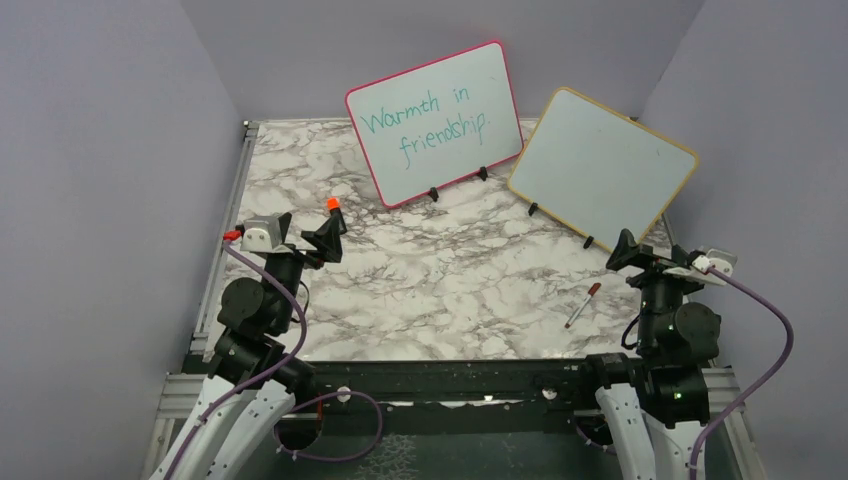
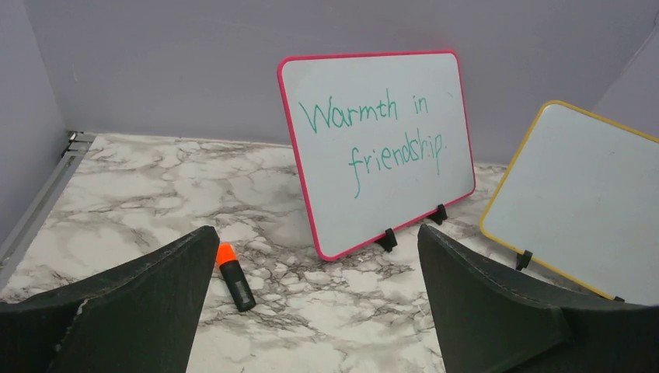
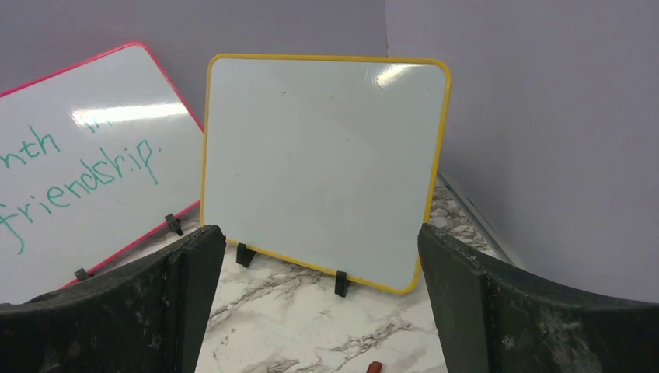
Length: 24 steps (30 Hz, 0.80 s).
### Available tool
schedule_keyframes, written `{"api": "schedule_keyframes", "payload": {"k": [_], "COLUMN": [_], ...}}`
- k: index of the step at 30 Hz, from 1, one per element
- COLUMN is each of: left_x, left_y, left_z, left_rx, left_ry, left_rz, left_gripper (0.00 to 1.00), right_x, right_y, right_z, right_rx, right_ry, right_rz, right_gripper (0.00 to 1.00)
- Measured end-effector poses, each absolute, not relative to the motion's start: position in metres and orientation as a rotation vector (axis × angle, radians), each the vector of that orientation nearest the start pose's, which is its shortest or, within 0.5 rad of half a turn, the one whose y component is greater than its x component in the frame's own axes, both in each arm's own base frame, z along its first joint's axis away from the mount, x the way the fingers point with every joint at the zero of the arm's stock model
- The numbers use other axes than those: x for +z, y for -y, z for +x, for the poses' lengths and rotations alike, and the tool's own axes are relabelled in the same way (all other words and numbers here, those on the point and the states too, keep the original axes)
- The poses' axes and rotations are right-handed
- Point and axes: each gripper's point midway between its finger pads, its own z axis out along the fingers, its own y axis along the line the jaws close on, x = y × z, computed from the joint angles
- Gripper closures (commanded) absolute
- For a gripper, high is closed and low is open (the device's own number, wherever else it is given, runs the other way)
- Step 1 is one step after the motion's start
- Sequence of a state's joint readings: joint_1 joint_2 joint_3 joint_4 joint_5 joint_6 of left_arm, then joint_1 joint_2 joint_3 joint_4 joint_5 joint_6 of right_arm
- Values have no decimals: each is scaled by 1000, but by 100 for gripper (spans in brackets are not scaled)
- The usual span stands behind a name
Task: Write a sentence on the whiteboard
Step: Move the whiteboard to the center of the board.
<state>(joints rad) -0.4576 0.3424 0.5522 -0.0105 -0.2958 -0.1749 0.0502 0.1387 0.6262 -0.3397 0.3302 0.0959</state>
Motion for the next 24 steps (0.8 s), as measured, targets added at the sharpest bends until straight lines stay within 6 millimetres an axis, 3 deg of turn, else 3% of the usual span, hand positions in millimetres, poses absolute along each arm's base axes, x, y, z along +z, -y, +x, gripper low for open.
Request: {"api": "schedule_keyframes", "payload": {"k": [14, 24], "left_x": [320, 310], "left_y": [65, 63], "left_z": [239, 234], "left_rx": [-314, -305], "left_ry": [-1386, -1421], "left_rz": [-63, -57], "left_gripper": [1, 1], "right_x": [305, 293], "right_y": [41, 25], "right_z": [202, 225], "right_rx": [-96, -31], "right_ry": [-1438, -1589], "right_rz": [318, 291], "right_gripper": [0, 0]}}
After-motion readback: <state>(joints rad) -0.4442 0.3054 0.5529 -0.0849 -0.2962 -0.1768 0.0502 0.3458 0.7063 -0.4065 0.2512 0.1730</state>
